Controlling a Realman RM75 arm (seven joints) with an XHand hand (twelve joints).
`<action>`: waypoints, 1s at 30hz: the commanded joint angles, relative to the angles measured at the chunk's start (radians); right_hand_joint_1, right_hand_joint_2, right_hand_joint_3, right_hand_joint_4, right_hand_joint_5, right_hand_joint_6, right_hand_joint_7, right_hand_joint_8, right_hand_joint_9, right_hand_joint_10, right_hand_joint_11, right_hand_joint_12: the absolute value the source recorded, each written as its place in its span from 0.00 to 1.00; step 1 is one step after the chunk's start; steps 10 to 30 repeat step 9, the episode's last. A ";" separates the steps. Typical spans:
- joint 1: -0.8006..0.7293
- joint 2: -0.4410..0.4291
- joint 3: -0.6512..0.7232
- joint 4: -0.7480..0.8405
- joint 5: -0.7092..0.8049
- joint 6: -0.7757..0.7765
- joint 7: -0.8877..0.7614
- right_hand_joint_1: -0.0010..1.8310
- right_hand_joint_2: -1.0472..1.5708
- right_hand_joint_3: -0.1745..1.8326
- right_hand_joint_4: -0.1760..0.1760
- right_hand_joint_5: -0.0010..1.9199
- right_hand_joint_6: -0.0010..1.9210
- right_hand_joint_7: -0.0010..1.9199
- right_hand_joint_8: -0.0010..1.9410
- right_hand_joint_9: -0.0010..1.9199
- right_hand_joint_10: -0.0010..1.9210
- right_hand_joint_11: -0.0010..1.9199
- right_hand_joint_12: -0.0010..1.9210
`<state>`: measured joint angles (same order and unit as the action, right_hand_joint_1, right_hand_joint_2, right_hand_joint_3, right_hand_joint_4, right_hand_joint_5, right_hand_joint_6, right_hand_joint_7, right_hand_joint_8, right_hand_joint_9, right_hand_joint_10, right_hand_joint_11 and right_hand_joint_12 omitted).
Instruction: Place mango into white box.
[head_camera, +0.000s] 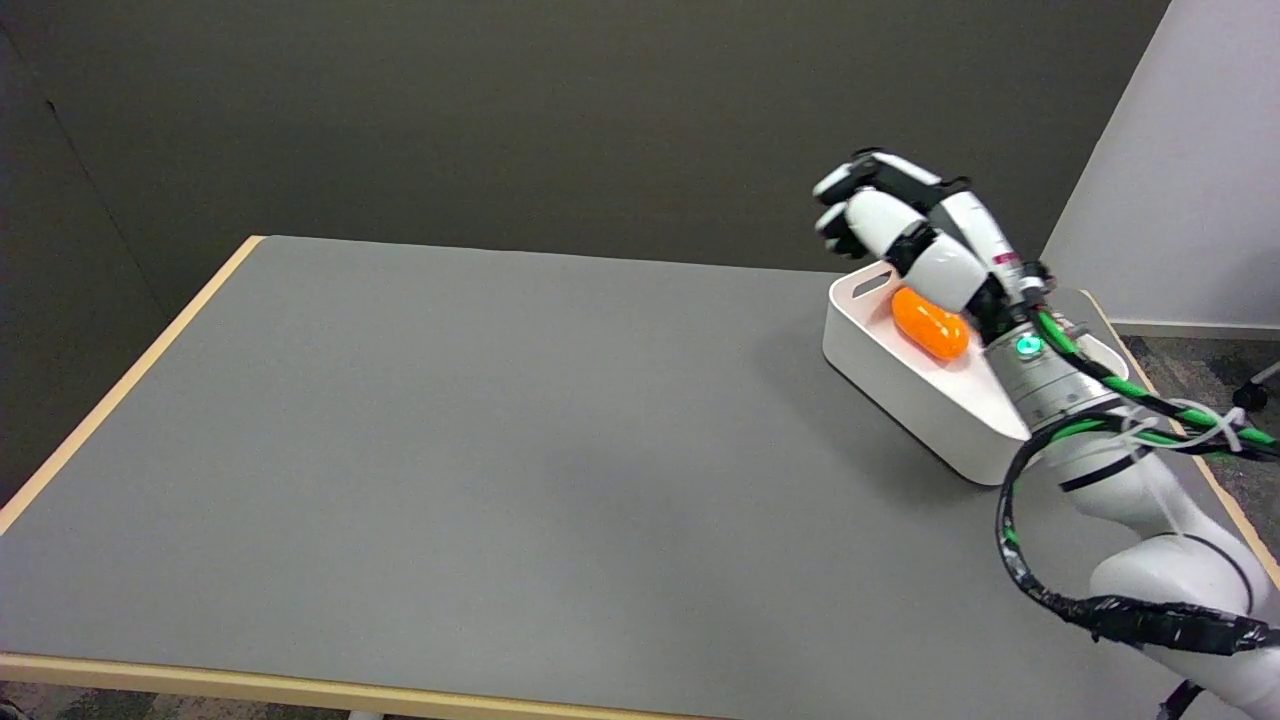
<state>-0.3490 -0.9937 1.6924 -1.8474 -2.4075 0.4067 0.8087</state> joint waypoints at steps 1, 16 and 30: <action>0.102 0.051 -0.351 -0.081 0.092 -0.045 0.097 0.11 0.69 0.55 1.00 0.24 0.58 0.36 0.54 0.35 0.63 0.27 0.81; 0.129 0.040 -0.372 -0.081 0.094 -0.054 0.078 0.13 0.68 0.55 1.00 0.24 0.58 0.36 0.54 0.35 0.63 0.27 0.81; 0.129 0.040 -0.372 -0.081 0.094 -0.054 0.078 0.13 0.68 0.55 1.00 0.24 0.58 0.36 0.54 0.35 0.63 0.27 0.81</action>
